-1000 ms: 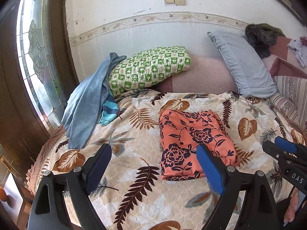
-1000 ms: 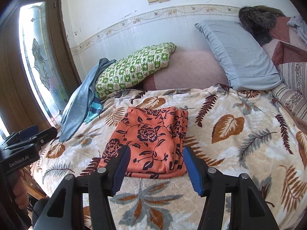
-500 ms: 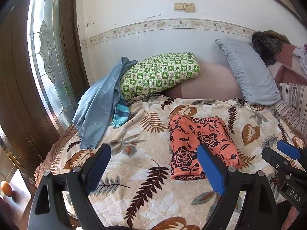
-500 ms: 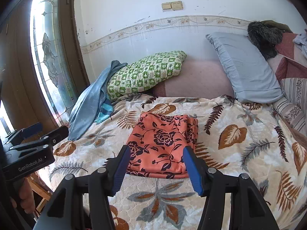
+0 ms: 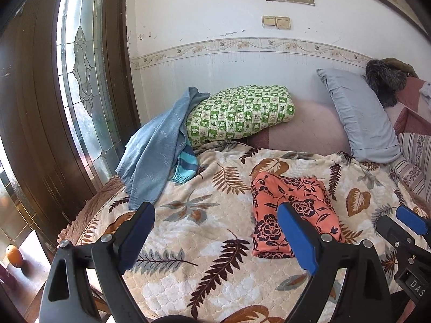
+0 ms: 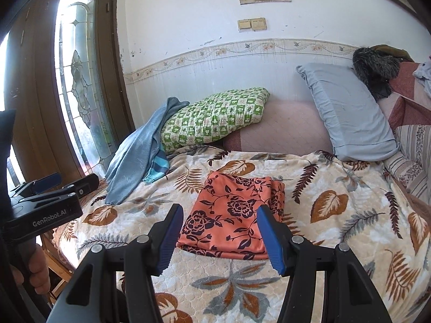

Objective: Fold small clothes

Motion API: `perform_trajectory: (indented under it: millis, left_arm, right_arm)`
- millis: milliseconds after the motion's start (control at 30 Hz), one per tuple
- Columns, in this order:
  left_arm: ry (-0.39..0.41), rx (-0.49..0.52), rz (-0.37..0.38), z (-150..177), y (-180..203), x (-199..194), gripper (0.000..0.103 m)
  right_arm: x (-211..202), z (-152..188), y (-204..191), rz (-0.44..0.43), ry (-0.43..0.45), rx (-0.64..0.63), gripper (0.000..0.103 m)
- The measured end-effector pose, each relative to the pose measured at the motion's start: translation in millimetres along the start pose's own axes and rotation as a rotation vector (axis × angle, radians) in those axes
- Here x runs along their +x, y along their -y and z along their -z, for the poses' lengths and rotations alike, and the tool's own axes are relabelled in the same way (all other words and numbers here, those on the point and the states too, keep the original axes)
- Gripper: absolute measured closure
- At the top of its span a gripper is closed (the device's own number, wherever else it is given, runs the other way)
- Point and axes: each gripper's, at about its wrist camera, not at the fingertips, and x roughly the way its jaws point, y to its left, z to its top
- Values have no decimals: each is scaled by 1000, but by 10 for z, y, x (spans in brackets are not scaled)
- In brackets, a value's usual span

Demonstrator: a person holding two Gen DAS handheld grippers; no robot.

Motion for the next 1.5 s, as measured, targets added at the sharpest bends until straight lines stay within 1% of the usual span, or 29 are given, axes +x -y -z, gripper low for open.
perform_trajectory:
  millis: [167,300,433,667,933,1200,1500]
  left_arm:
    - [18,-1,0,-18,-69,-131,10]
    - [41,0,-2,-45,-110,-226,6]
    - [56,-2,-1,-61,-145,-269,6]
    - [30,17,7,-29,-121,-173,5]
    - [1,23,22,17,-132,-17,5]
    - [-28,-26,26,87,-300,143,5]
    - [-30,-96,5,166,-665,176,5]
  right_arm:
    - [-69,-10,-96,-7,8,-12,42]
    - [-105,-33,-137,-8,17,-27,42]
    - [-98,-27,-173,-5,11,-36,42]
    - [47,60,-139,2,-35,-29,42]
    - [227,74,-122,6,-69,-26,42]
    - [362,96,-222,17,-99,-48,42]
    - [377,82,-474,22,-115,-90,42]
